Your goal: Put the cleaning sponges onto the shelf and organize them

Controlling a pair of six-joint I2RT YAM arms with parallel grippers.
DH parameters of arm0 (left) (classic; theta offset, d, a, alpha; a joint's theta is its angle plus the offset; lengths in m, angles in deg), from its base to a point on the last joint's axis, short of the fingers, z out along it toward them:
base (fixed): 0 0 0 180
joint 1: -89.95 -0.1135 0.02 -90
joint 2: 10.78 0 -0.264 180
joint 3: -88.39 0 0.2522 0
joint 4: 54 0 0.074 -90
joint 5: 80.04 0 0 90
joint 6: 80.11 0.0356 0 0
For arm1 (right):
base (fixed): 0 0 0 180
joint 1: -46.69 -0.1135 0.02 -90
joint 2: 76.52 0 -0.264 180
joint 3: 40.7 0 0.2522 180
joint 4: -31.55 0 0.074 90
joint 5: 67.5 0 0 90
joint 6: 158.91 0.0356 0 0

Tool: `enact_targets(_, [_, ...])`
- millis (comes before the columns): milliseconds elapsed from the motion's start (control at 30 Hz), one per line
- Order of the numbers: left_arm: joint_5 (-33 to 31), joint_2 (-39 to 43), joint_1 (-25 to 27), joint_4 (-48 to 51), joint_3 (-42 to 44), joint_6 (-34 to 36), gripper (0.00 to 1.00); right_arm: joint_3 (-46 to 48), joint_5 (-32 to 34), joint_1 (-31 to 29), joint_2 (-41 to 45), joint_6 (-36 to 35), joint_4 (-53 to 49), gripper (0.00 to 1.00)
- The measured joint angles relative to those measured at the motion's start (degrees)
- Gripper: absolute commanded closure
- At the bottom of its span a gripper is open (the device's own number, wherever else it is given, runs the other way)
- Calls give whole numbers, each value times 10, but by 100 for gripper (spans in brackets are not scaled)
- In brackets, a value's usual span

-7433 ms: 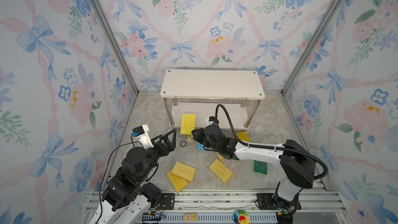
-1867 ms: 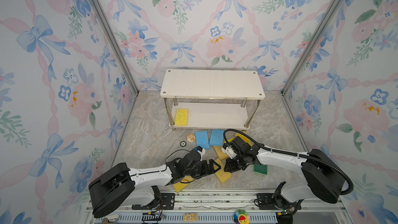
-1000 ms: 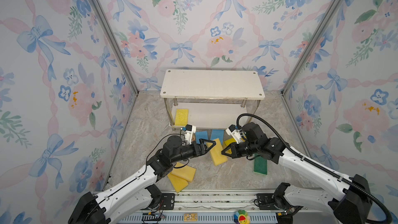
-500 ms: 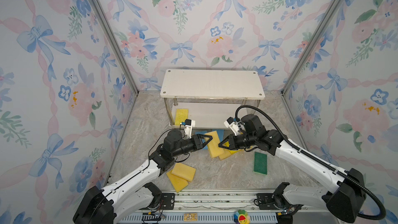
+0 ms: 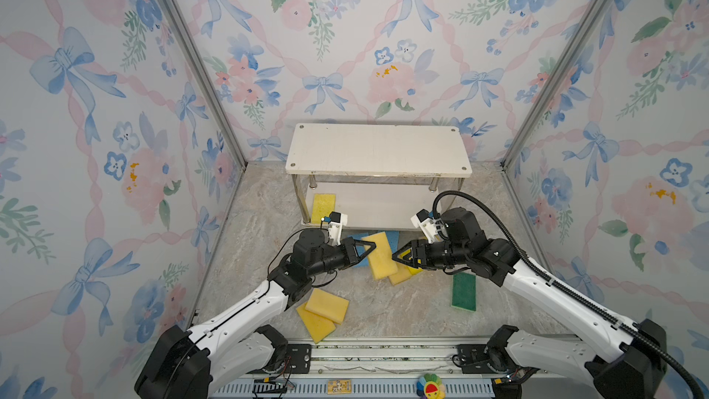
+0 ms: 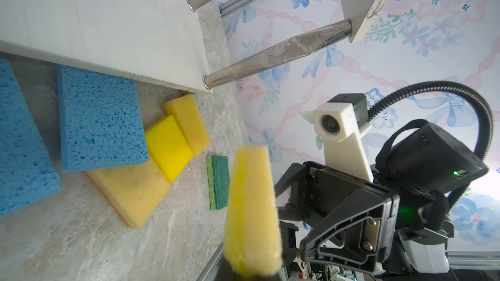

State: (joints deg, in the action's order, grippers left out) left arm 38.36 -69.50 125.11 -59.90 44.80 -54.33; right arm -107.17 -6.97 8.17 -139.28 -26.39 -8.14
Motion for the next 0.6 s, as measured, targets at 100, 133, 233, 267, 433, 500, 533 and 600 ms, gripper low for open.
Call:
enact_targets(100, [1, 2, 0, 0, 0, 2, 97, 6, 14, -9, 13, 17, -1, 37])
enact_targets(133, [2, 3, -1, 0, 0, 2, 98, 6, 19, -13, 15, 21, -1, 37])
enact_targets(233, [3, 3, -1, 1, -1, 2, 97, 8, 30, -30, 18, 30, 0, 38])
enact_targets(267, [4, 3, -1, 0, -2, 2, 97, 10, 32, -35, 19, 34, 1, 38])
enact_targets(433, [6, 3, -1, 0, -6, 2, 98, 26, 38, -53, 21, 50, 11, 41])
enact_targets(500, [6, 3, -1, 0, -6, 2, 98, 29, 40, -58, 20, 53, 16, 42])
enact_targets(533, [6, 3, -1, 0, -6, 2, 98, 30, 41, -59, 20, 54, 18, 43])
enact_targets(600, [6, 6, -1, 0, -6, 1, 98, 31, 43, -62, 20, 58, 25, 45])
